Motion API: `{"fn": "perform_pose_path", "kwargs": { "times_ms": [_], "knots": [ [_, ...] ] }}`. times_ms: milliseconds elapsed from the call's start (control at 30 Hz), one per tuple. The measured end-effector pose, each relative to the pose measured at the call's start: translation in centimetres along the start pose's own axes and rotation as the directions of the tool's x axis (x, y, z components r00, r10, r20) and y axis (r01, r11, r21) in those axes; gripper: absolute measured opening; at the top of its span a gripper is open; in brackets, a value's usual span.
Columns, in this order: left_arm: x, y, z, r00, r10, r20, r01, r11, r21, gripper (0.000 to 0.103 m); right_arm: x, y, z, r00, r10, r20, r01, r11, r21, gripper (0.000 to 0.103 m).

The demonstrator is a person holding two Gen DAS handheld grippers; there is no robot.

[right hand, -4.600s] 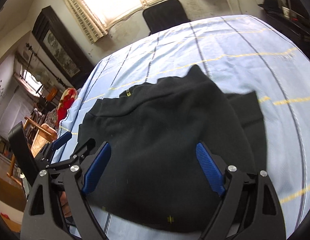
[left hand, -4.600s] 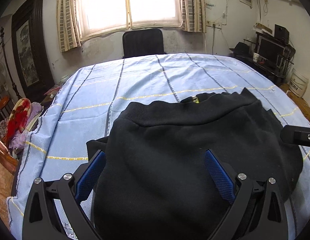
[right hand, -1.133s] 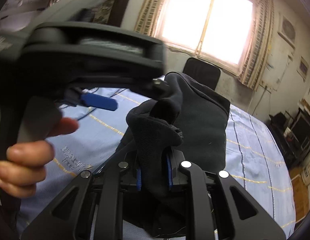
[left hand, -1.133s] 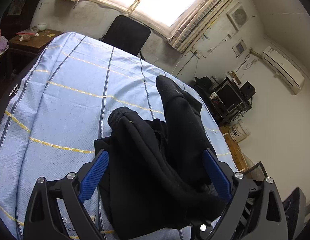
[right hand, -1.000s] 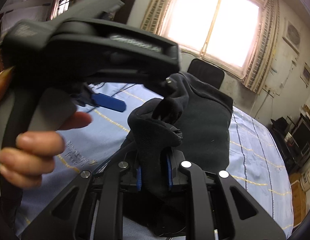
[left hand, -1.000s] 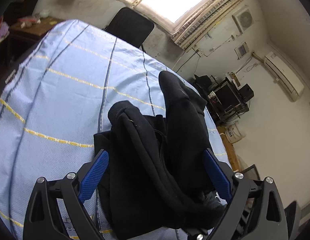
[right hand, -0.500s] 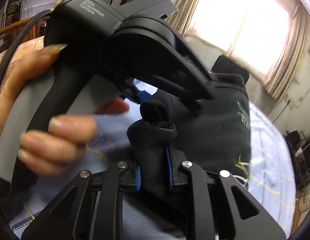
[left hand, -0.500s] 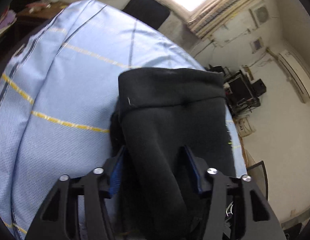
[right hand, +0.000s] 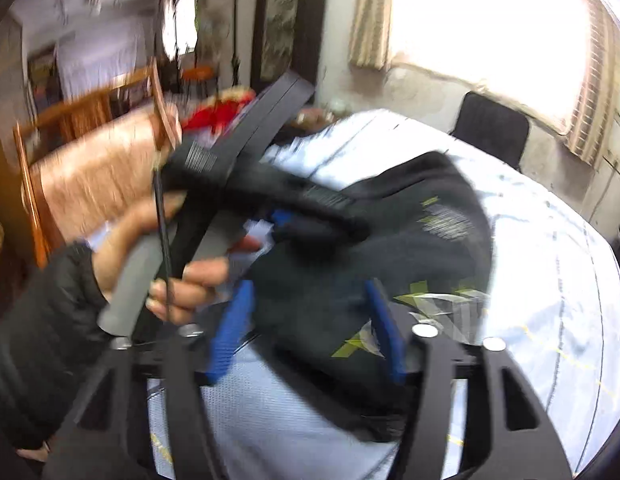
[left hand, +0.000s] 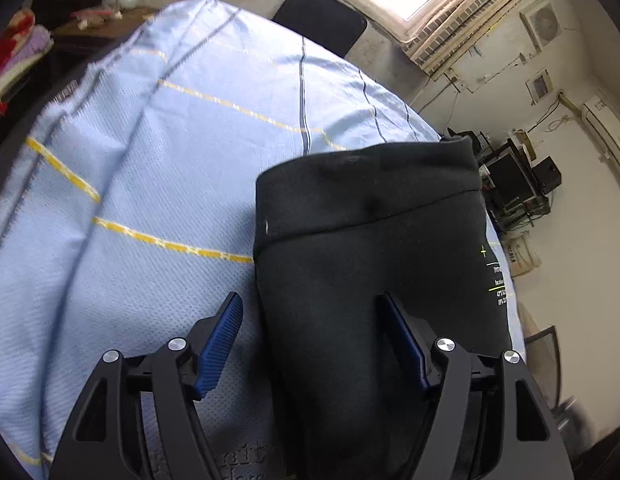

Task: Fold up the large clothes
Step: 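Grasp one end of the bundle with both grippers and fold it over in half, then release the bundle and smooth it with both grippers, graphic print facing up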

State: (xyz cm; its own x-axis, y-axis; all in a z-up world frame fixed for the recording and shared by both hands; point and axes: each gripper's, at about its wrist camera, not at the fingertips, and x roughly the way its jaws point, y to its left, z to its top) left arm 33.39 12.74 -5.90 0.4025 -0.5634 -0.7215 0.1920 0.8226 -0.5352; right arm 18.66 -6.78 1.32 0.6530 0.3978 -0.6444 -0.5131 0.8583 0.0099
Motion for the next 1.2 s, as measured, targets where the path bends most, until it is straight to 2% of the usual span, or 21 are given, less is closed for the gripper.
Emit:
{"fn": "perform_pose_path", "kwargs": {
  "times_ms": [100, 233, 333, 400, 433, 467, 500, 600, 700, 767, 833, 1033, 1200],
  "knots": [
    [-1.5, -1.0, -0.1, 0.999, 0.012, 0.047, -0.013, 0.999, 0.036, 0.071, -2.9, -3.2, 0.6, 0.998, -0.011, 0.063, 0.006, 0.997, 0.078, 0.068],
    [-4.8, -2.1, -0.5, 0.985, 0.003, 0.174, -0.013, 0.998, 0.059, 0.069, -4.2, -8.1, 1.6, 0.996, -0.03, 0.084, 0.011, 0.977, 0.212, 0.068],
    [-7.2, -3.8, -1.0, 0.962, -0.005, 0.272, -0.022, 0.995, 0.095, 0.069, -2.9, -10.6, 1.9, 0.998, -0.02, 0.054, 0.004, 0.963, 0.268, 0.051],
    [-8.1, -5.3, -1.3, 0.956, -0.045, 0.291, 0.006, 0.991, 0.133, 0.069, -1.4, -11.6, 2.2, 1.0, -0.006, 0.022, -0.001, 0.953, 0.303, 0.034],
    [-8.4, -6.5, -1.5, 0.953, -0.071, 0.295, 0.021, 0.985, 0.169, 0.069, -0.4, -12.0, 2.6, 1.0, 0.005, 0.006, -0.007, 0.946, 0.323, 0.029],
    [-8.4, -7.4, -1.6, 0.953, -0.082, 0.293, 0.023, 0.979, 0.201, 0.069, 0.7, -12.6, 2.7, 1.0, 0.021, -0.011, -0.016, 0.938, 0.347, 0.021],
    [-8.2, -8.4, -1.7, 0.955, -0.086, 0.283, 0.017, 0.972, 0.236, 0.069, 1.8, -12.7, 3.0, 0.999, 0.023, -0.025, -0.012, 0.932, 0.363, 0.019],
    [-5.9, -9.6, -2.1, 0.974, -0.048, 0.223, -0.019, 0.957, 0.289, 0.069, 4.1, -12.2, 3.0, 0.998, 0.034, -0.048, -0.013, 0.926, 0.377, 0.018],
    [-3.2, -8.5, -2.7, 0.987, 0.032, 0.156, -0.075, 0.958, 0.277, 0.068, 5.7, -11.0, 3.1, 0.997, 0.045, -0.059, -0.021, 0.93, 0.367, 0.019],
    [-2.0, -6.6, -2.9, 0.993, 0.031, 0.112, -0.057, 0.97, 0.235, 0.068, 7.2, -10.7, 2.8, 0.994, 0.063, -0.085, -0.029, 0.934, 0.357, 0.02],
    [-1.8, -5.2, -3.0, 0.995, 0.029, 0.091, -0.047, 0.977, 0.209, 0.068, 8.2, -10.3, 2.8, 0.994, 0.058, -0.093, -0.024, 0.941, 0.337, 0.02],
    [-0.3, -4.4, -3.7, 0.994, 0.09, 0.062, -0.102, 0.97, 0.221, 0.071, 10.4, -8.5, 1.7, 0.992, -0.019, -0.123, 0.048, 0.97, 0.238, 0.02],
    [0.6, -4.7, -3.8, 0.988, 0.131, 0.082, -0.148, 0.958, 0.245, 0.077, 10.6, -9.4, 0.7, 0.995, 0.006, -0.101, 0.022, 0.96, 0.278, 0.02]
  ]
}}
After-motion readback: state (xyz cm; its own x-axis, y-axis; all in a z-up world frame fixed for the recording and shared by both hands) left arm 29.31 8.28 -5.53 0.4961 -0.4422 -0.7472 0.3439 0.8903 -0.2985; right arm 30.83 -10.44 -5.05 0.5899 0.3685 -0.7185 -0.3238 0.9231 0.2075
